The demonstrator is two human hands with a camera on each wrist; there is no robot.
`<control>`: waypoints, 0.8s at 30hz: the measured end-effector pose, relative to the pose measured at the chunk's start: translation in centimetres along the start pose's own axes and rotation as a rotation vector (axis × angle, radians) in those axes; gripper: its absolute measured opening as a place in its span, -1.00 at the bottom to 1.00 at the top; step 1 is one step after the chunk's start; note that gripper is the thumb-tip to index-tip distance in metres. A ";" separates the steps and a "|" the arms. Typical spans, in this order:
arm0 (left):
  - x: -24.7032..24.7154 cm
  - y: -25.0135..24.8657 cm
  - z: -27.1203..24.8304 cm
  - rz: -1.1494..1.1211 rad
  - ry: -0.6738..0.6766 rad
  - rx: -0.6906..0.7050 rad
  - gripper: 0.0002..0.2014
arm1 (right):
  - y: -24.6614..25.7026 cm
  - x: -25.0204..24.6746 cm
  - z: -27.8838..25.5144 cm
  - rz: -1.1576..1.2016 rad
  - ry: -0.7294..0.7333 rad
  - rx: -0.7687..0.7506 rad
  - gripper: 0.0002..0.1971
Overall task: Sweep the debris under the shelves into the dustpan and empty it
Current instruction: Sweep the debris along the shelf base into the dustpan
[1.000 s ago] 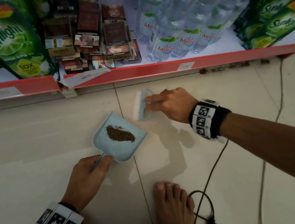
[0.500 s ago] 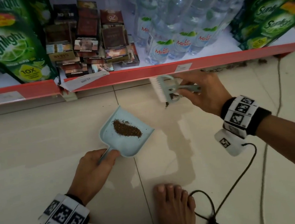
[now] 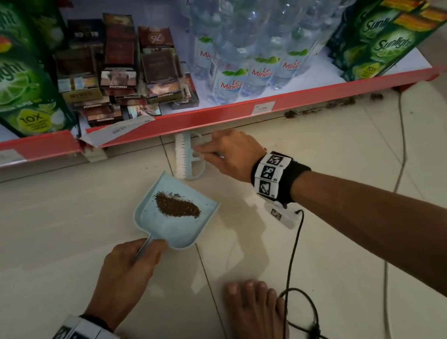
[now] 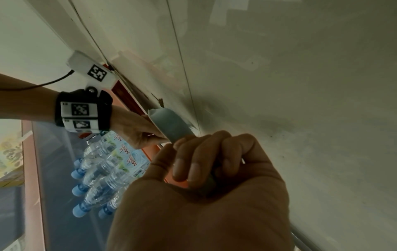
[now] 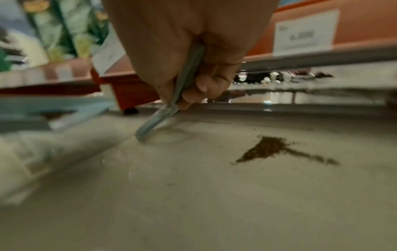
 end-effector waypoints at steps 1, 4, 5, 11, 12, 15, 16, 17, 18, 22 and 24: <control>-0.2 0.1 0.1 -0.003 -0.007 -0.001 -0.54 | -0.1 0.3 -0.2 -0.048 0.062 -0.042 -0.66; -0.5 0.7 0.4 -0.010 -0.024 -0.012 -0.54 | -1.4 -0.1 -1.4 -0.095 0.184 -0.084 -0.67; -0.5 0.8 0.5 -0.012 -0.027 -0.016 -0.54 | -2.3 -0.7 -1.8 -0.110 0.194 -0.075 -0.68; 0.3 0.6 1.3 -0.012 -0.020 -0.031 -0.55 | -7.9 -4.1 -4.7 -0.201 0.226 0.007 -0.66; 0.5 0.4 1.4 -0.018 -0.013 -0.027 -0.55 | -7.9 -4.8 -4.6 -0.165 0.168 0.000 -0.68; 0.9 -0.2 1.6 -0.046 0.013 -0.018 -0.58 | -7.0 -6.2 -3.6 -0.079 -0.097 -0.030 -0.74; 1.1 -0.4 1.6 -0.051 0.022 -0.011 -0.57 | -6.5 -6.1 -3.1 -0.065 -0.159 -0.028 -0.76; 1.2 -0.6 1.6 -0.051 0.033 -0.005 -0.57 | -6.1 -5.7 -2.5 -0.054 -0.189 -0.010 -0.76; 1.3 -0.8 1.7 -0.051 0.044 -0.004 -0.57 | -5.8 -5.0 -1.9 -0.046 -0.195 0.022 -0.76; 1.5 -1.0 1.9 -0.051 0.067 0.000 -0.55 | -5.6 -3.0 0.0 -0.118 -0.148 0.126 -0.73; 1.6 -0.9 2.2 -0.050 0.077 0.001 -0.55 | -6.0 -2.7 -0.1 -0.184 -0.074 0.115 -0.74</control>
Point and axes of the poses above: each hand's wrist, its own z-axis towards the middle knuckle, its own x-axis out of the palm, y = z × x, the point moved 7 cm from there along z, towards the middle knuckle, and after that the axes turned 11 degrees about -y, right-handed, at the moved point
